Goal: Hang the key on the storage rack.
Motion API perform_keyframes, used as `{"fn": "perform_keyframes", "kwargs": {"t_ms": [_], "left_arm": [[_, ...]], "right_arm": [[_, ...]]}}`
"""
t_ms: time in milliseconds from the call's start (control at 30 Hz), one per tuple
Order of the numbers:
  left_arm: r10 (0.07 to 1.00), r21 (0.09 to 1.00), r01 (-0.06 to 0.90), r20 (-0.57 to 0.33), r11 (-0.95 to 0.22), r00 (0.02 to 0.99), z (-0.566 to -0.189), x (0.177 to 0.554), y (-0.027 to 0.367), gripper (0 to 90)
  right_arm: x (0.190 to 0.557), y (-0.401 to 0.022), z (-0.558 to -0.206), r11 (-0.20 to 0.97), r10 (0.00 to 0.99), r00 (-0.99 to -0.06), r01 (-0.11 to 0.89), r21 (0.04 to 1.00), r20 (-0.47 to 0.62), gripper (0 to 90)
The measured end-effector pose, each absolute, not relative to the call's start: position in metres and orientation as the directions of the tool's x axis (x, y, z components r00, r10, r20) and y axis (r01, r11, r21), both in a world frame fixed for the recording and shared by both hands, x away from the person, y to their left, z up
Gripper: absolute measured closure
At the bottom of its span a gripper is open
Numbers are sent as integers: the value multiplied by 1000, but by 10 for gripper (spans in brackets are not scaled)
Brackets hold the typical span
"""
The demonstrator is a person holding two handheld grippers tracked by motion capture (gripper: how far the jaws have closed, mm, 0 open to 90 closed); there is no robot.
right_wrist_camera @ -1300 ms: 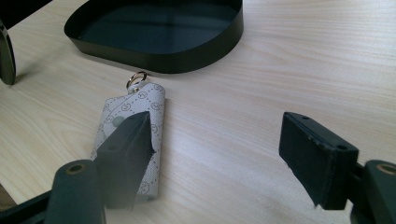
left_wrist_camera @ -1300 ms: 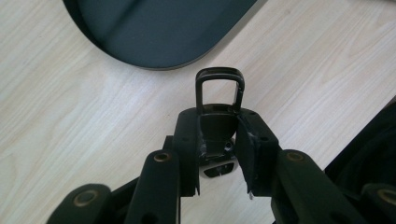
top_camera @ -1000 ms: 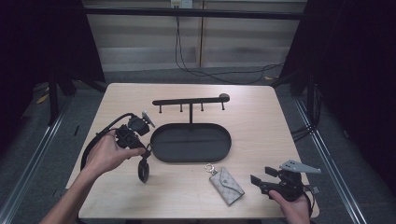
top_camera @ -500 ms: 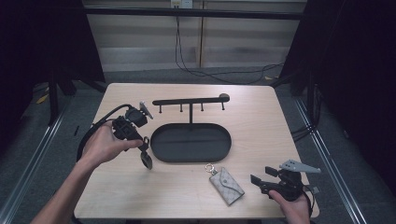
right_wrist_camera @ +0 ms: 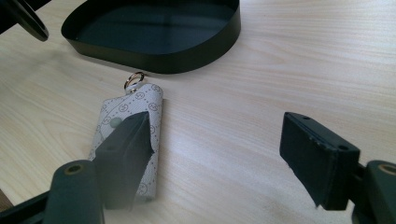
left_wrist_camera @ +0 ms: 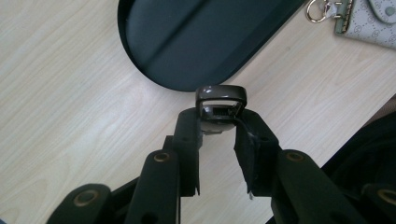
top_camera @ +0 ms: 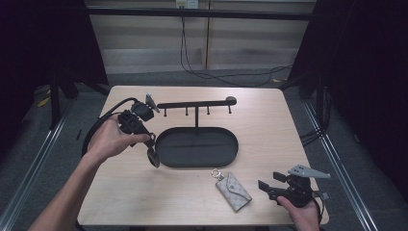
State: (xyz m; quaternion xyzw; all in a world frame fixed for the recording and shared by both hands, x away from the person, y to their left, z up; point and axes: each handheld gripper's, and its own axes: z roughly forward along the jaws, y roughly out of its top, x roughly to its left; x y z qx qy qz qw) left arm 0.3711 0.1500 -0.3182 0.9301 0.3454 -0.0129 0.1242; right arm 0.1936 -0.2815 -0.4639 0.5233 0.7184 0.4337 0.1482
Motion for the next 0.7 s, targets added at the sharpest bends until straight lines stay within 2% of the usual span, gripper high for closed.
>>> {"fn": "perform_keyframes", "kwargs": {"t_ms": [200, 367, 700], "left_arm": [[650, 209, 658, -114, -724, 752, -311, 382, 145, 708], [676, 237, 682, -119, -692, 727, -305, 393, 144, 708], [683, 189, 691, -118, -697, 721, -297, 409, 131, 708]], "right_arm": [[193, -282, -464, 70, 879, -408, 623, 779, 247, 251], [193, -282, -464, 68, 877, -408, 625, 778, 252, 251], [193, -282, -463, 62, 878, -405, 625, 778, 256, 249]]}}
